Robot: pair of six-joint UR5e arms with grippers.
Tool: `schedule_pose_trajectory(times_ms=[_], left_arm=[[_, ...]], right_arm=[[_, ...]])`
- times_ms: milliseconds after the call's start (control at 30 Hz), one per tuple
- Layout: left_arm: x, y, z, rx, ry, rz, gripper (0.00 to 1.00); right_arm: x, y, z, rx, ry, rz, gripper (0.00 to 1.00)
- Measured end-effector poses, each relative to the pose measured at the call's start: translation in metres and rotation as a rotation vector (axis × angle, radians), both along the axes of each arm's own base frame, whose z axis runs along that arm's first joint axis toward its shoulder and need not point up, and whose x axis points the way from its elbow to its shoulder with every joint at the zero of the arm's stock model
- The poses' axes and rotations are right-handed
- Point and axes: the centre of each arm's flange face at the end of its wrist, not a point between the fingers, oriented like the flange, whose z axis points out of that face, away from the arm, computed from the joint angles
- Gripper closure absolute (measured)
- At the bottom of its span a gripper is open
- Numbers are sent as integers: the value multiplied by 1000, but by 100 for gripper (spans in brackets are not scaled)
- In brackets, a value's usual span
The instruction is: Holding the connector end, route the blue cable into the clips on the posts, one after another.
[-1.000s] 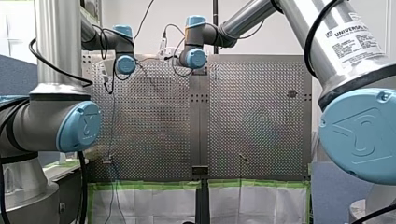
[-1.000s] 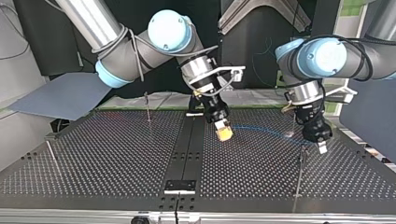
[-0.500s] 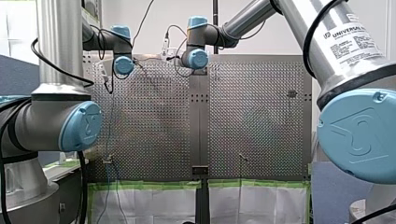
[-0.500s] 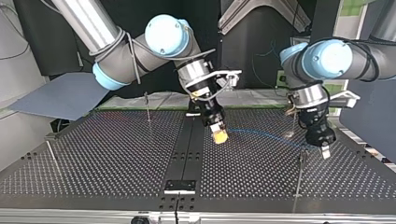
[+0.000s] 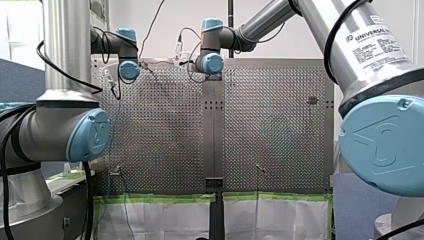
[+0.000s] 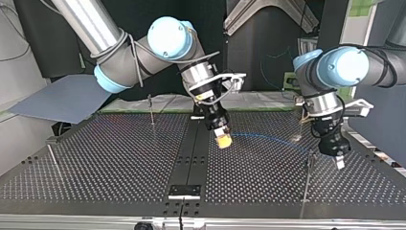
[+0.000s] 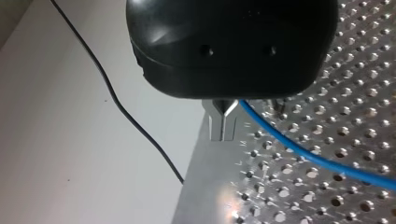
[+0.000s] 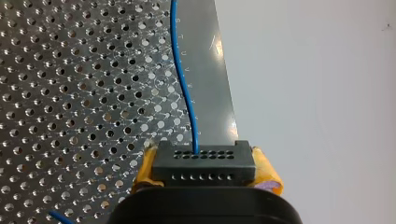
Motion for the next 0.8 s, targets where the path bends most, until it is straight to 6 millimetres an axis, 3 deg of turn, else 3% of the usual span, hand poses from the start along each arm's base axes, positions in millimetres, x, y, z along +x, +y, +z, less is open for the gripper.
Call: schedule_pose_trajectory(times_ms=[167,800], left_arm=[[10,1,-10,-10,0,-34,100],[34,29,-16,-54,-63,-112,100]], right_arm=[[0,-1,-1,1,1,-2,100],[-12,-25,-6,3,4,-38,100]])
